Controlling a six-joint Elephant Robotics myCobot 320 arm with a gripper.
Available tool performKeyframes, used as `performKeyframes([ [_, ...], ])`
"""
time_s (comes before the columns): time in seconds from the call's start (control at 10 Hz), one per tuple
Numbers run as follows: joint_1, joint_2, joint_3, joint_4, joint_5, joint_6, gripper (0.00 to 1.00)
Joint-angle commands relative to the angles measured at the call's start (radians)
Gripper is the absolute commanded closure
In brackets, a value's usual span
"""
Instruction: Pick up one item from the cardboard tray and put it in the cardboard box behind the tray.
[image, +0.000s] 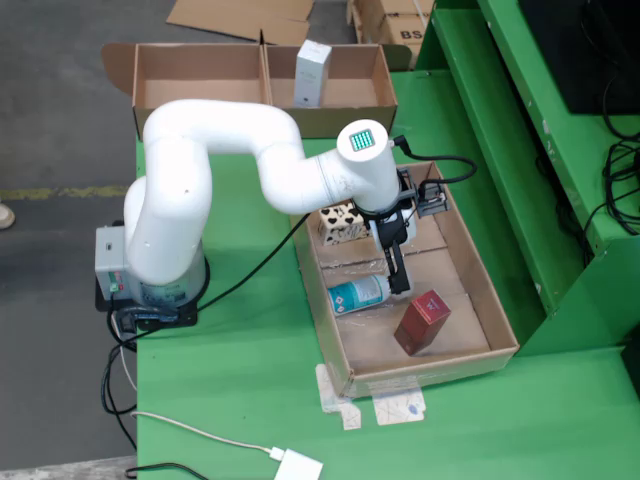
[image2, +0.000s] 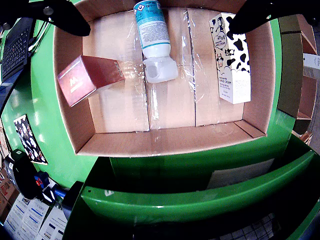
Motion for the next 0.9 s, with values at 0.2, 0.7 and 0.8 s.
performKeyframes([
  [0.2,0.015,-0.052,0.056,0.017,-0.001,0.013,0.0],
  [0.7,0.023,-0.083,0.053,0.044,-0.005,0.016,0.0],
  [0.8,0.021,-0.09,0.055,0.044,-0.001,0.013,0.0],
])
